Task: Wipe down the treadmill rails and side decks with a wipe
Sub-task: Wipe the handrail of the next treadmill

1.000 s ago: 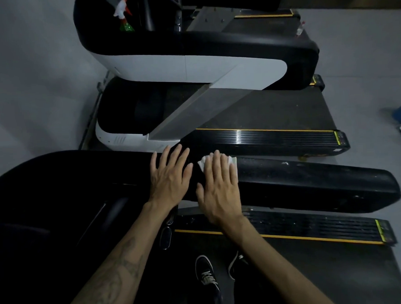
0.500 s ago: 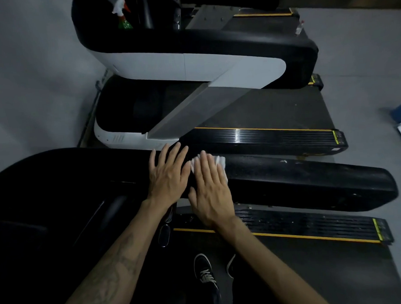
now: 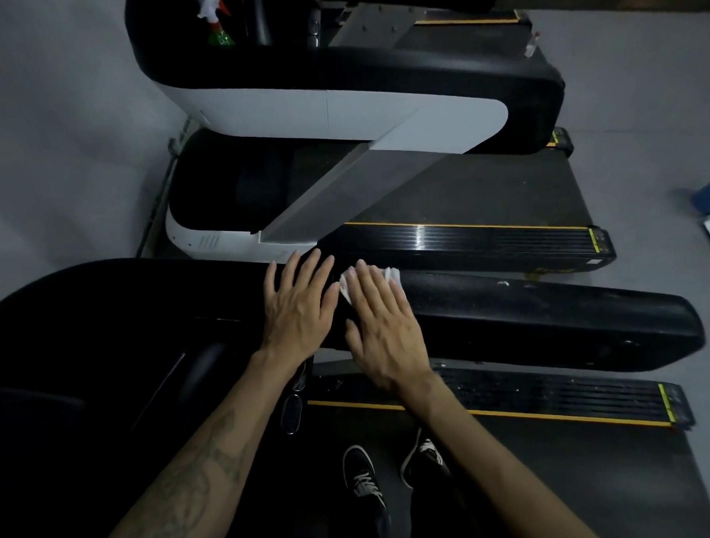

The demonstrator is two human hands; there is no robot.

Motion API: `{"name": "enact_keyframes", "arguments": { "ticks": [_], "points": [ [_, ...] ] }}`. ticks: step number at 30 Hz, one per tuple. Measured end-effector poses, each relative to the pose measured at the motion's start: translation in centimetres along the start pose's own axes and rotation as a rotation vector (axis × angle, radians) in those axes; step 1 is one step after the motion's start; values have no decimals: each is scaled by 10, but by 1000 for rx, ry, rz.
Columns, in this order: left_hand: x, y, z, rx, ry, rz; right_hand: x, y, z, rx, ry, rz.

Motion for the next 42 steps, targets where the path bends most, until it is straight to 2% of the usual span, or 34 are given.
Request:
{"name": "enact_keyframes", "arguments": {
  "ticks": [5,10,17,24,30,35,37,42],
  "points": [
    [-1,0,-1,-22,-2,-12,18,-4,21,-88,177,4],
    [-1,0,0,-26,7,-14,1,2,4,-27,-7,6],
    [0,0,0,-46,9,-20,17,-2,19,-84,178,38],
    [0,0,0,-52,22,-24,-7,0,2,-33,24,21],
    [0,1,1,-58,15,-27,9,-1,21,-52,215,80],
    [0,0,0,-49,19,-18,0,1,1,25,8,38],
    [0,0,0,-50,24,-15,-14,-2,-7,37,-20,41],
    [1,2,0,-41,12,-11,-15,-10,9,-6,183,16]
  ]
}}
Point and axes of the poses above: each hand's wrist, its own z-axis away from the middle knuckle, its own y-axis out of the palm, x = y × z, the point moved 5 cm from there along -z, towards the middle knuckle, and after that the axes turned 14 degrees about -x, right-handed, at the moved point
